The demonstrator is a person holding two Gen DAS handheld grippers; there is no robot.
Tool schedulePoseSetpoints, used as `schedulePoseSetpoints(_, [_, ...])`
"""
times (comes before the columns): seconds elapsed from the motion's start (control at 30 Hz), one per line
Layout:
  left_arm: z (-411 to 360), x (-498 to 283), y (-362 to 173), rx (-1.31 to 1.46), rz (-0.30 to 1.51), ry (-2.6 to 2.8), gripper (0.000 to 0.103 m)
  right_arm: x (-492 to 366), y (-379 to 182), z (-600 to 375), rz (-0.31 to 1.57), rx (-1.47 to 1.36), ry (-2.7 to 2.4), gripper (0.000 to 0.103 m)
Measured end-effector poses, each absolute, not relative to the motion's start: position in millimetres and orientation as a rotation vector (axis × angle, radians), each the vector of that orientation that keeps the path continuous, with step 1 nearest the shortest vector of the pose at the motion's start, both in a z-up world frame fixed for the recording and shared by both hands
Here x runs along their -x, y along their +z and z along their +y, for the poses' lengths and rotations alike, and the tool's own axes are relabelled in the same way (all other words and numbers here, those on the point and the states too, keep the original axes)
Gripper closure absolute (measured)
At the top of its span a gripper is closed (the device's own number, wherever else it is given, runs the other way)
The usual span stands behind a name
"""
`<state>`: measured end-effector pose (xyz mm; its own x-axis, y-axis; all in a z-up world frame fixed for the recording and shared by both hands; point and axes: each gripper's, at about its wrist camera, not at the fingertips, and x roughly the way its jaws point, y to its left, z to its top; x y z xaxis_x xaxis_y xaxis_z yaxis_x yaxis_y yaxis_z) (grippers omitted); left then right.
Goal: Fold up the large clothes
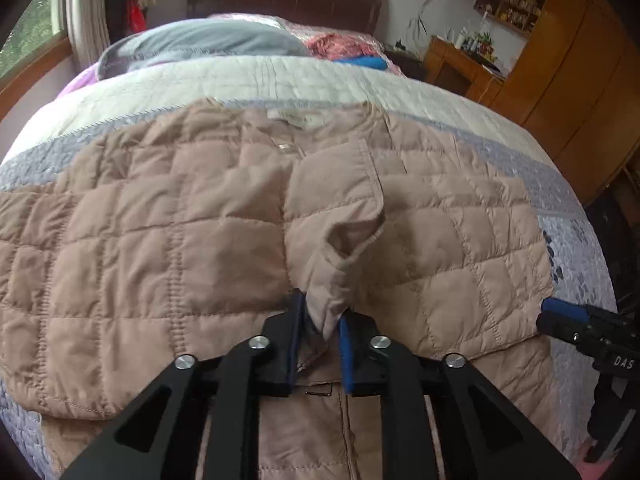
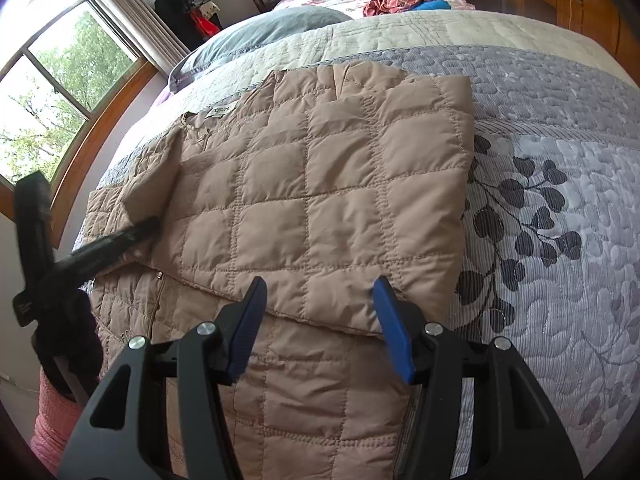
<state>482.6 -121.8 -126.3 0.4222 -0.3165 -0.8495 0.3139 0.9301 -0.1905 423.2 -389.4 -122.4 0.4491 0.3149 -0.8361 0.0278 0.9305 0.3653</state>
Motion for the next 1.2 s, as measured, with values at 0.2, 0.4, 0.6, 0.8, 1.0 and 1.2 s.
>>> schedulePoseSetpoints(0.2, [-86,-457,-94,0.162,1.060,-0.597,0.052,-432,-108,-375,1.079,-0.347,0.211,0.047])
schedulePoseSetpoints(0.4, [-9,-453,-67,-0.015,0.973,-0.217,0.052,-457,-91,-328,1.102,-0.335,0.328,0.047])
schedulePoseSetpoints(0.6, [44,-475,-111,-0.004,1.091,-0.109,0.052,-500,-100,-268,1.198,-0.361,0.438,0.047])
schedulePoseSetpoints(0.8, [38,-471,-132,-0.027,1.053,-0.128,0.051,-534,-138,-235,1.300,-0.383,0.432,0.070])
schedulePoseSetpoints(1.0, [46,-466,-115,0.024,1.026,-0.148,0.052,-527,-121,-235,1.232,-0.334,0.426,0.096])
schedulePoseSetpoints(1.2, [40,-464,-84,0.038,0.952,-0.160,0.052,-497,-65,-273,1.086,-0.303,0.385,0.096])
